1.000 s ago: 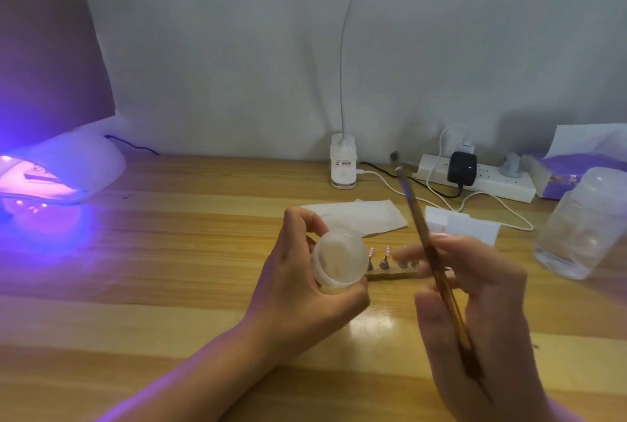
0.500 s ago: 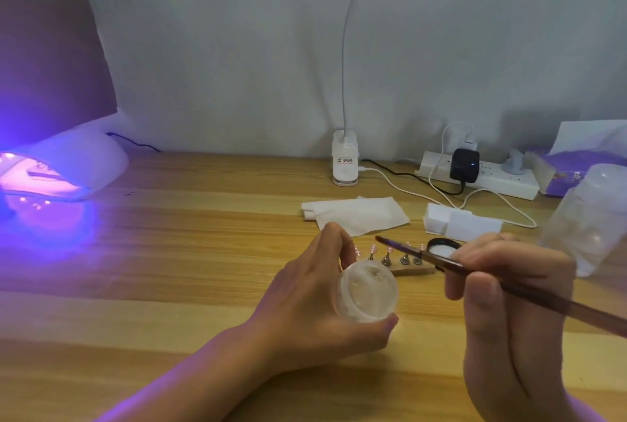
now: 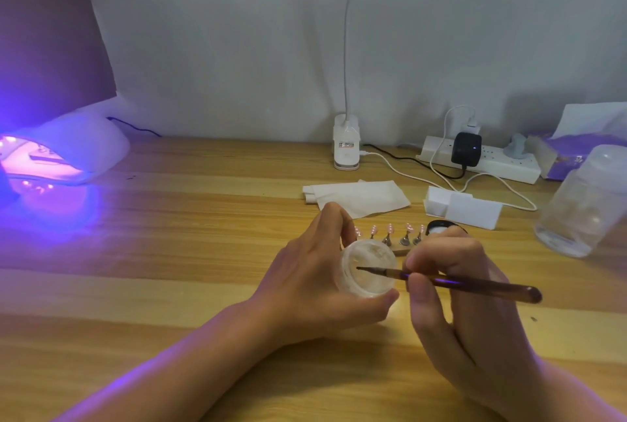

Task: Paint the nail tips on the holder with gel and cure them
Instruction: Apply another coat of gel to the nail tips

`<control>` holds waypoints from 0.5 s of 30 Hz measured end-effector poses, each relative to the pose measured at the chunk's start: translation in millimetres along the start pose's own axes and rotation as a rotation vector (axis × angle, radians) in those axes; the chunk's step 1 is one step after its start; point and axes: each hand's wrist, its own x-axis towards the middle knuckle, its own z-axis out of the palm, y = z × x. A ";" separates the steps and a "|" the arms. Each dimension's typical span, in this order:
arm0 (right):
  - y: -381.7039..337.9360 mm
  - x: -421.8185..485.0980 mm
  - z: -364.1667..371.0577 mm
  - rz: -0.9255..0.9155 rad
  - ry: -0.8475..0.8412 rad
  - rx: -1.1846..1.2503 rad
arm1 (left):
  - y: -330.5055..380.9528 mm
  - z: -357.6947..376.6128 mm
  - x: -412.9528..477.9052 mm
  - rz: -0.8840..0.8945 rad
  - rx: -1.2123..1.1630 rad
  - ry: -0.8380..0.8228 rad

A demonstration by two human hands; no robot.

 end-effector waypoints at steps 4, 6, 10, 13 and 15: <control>0.4 -0.1 -0.1 -0.005 -0.014 -0.015 | 0.0 -0.3 0.1 0.018 0.002 0.002; 0.1 0.0 0.8 -0.006 -0.018 -0.011 | 0.3 -0.3 0.0 0.024 0.004 0.002; 0.6 -0.3 0.2 -0.003 -0.019 -0.014 | 0.4 0.0 -0.1 0.036 0.016 0.003; 0.5 0.0 -0.1 -0.013 -0.022 -0.012 | 0.6 -0.1 -0.5 0.038 0.020 0.007; 0.0 0.2 -0.1 -0.016 -0.015 0.003 | 0.8 -0.2 -0.5 0.040 0.013 0.007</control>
